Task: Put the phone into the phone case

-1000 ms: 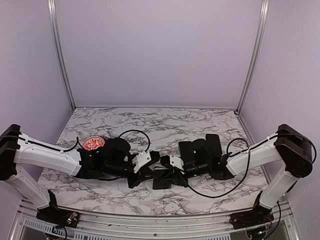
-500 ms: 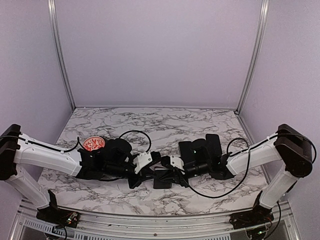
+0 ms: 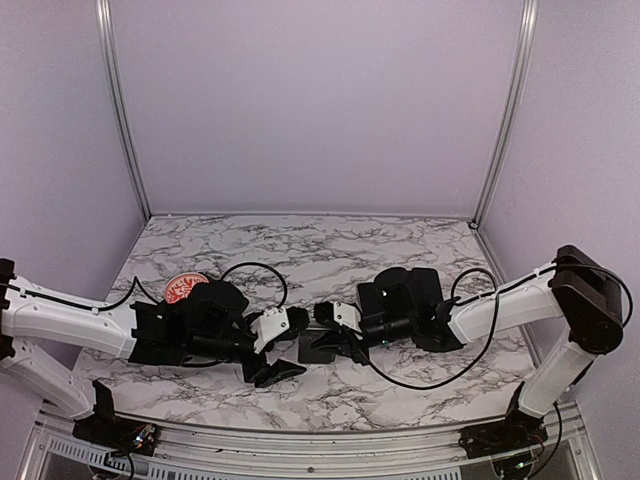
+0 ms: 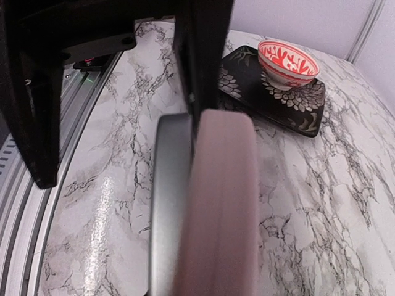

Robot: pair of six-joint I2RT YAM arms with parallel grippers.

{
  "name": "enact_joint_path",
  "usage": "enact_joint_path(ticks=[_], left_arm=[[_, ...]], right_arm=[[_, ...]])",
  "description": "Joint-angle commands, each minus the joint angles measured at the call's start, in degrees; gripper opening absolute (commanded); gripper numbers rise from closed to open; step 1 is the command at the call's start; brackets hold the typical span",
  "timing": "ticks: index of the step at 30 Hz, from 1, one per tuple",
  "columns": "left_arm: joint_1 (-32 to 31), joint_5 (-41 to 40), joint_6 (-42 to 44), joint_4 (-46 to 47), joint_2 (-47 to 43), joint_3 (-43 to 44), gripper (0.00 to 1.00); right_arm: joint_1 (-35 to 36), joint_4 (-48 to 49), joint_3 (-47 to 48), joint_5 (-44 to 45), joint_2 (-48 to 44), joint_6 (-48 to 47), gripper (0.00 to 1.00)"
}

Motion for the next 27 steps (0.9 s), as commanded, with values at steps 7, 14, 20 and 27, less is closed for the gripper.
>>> enact_joint_path(ticks=[7,14,20,27], left_arm=[[2.10,-3.90,3.23,-12.99,-11.83,2.27,0.70],[2.09,7.88,1.55,-14.11,-9.70,4.09,0.85],[2.00,7.39,0.67,-9.43,-6.74,7.60,0.82],[2.00,8.48,0.97,-6.17,-4.86,8.53,0.44]], right_arm=[[1.45,-11.13,3.44,-7.35,-1.19,-4.57,0.00],[1.63,-10.77,5.59,-9.76,-4.90,-2.91,0.00],[1.96,-9.71,7.61,-9.62,-6.26,-2.45,0.01],[2.14,-8.90,8.34,-9.21,-6.08,-2.03,0.01]])
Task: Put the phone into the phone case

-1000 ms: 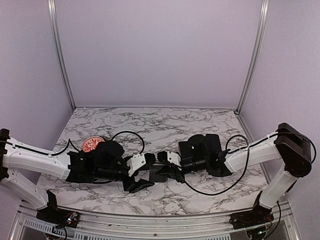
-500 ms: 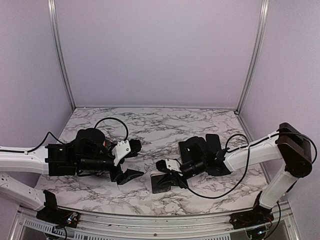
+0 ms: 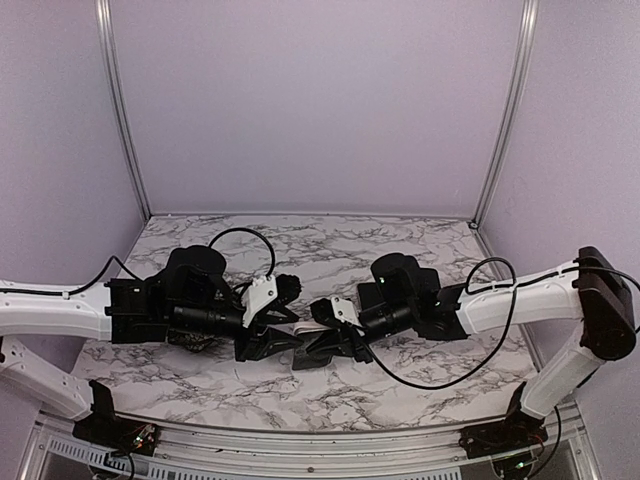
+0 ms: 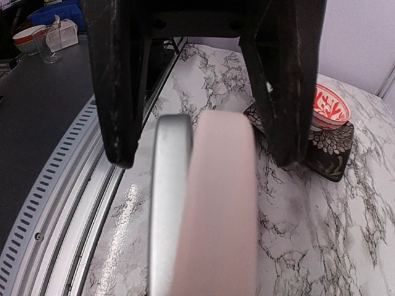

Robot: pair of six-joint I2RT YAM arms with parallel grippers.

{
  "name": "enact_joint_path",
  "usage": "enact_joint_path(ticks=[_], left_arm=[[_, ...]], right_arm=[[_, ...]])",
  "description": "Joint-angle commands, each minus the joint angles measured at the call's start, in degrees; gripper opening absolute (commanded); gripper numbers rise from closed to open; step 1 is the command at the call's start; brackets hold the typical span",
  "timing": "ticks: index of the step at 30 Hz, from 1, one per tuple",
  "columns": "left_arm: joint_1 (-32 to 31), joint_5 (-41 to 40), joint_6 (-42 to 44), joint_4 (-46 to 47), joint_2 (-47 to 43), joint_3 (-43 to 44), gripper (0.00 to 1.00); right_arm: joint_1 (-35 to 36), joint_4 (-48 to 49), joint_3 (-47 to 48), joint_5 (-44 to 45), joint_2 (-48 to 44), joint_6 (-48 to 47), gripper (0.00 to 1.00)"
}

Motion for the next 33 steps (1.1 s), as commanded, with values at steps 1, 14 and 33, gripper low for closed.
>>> enact_joint_path(ticks=[1,14,33], left_arm=[[-0.04,1.95,0.13,2.94,1.91,1.91,0.39],[-0.12,-3.74,0.23,4.31,1.84,2.50,0.00],[-0.04,1.53,-0.54,6.93,-4.18,-3.21,0.47]], right_arm=[[0.61,3.28,2.35,-1.21,-1.51,0.67,0.01],[0.65,3.34,3.04,-0.64,-2.81,1.80,0.02],[-0.05,3.73,5.13,-7.30,-13.20,6.33,0.01]])
